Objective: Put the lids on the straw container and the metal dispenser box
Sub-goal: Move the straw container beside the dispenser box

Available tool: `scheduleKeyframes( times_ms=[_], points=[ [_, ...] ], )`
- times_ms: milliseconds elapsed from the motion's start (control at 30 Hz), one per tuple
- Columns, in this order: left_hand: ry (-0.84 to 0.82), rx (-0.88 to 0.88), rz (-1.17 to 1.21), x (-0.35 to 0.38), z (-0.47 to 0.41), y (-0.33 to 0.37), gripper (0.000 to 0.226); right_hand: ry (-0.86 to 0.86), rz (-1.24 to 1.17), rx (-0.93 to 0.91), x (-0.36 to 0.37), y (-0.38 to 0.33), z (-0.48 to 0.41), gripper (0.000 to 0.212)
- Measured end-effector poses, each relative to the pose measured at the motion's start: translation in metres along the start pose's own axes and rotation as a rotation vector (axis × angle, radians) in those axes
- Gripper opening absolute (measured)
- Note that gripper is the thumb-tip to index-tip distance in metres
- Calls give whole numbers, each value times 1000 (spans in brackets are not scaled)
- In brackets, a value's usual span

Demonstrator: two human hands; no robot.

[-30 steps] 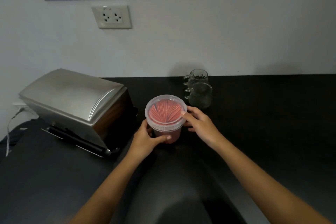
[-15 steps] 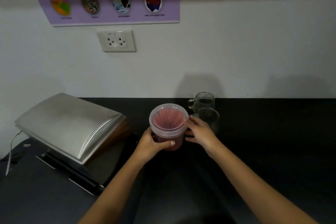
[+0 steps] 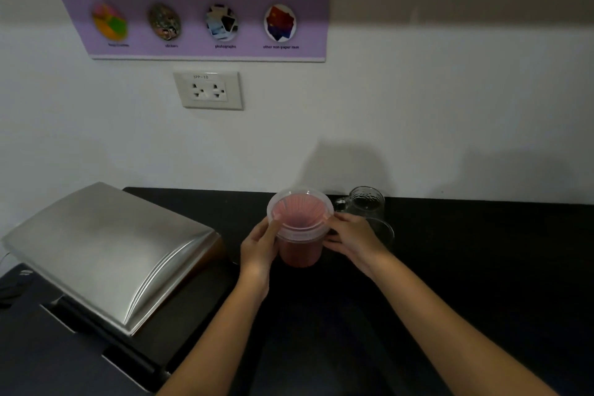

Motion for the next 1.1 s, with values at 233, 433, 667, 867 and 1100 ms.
scheduleKeyframes(
  times_ms=[233,433,667,867,1100],
  points=[
    [-18,-91,-71,17,-22,2,25,45,26,28,3,-16,-20,32],
    [-5,-104,-82,32,-35,9,32,71,19,28,3,-23,-33,36],
    [56,-88,-60,41,-48,20,24,66,19,29,9,-31,-42,37],
    [83,-105,-68,45,-52,20,10,74,43,33,11,-36,-46,33],
    [71,-155,-67,40,-56,17,38,149,181,-88,5,-37,-50,38]
  ],
)
Point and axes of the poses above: each hand's wrist, its own z-axis away from the middle knuckle, its own x-axis out of the palm, y = z × x, the point moved 7 cm from there along -z, towards the middle knuckle, and after that the axes turned 12 degrees about y, right-handed, at the moved point
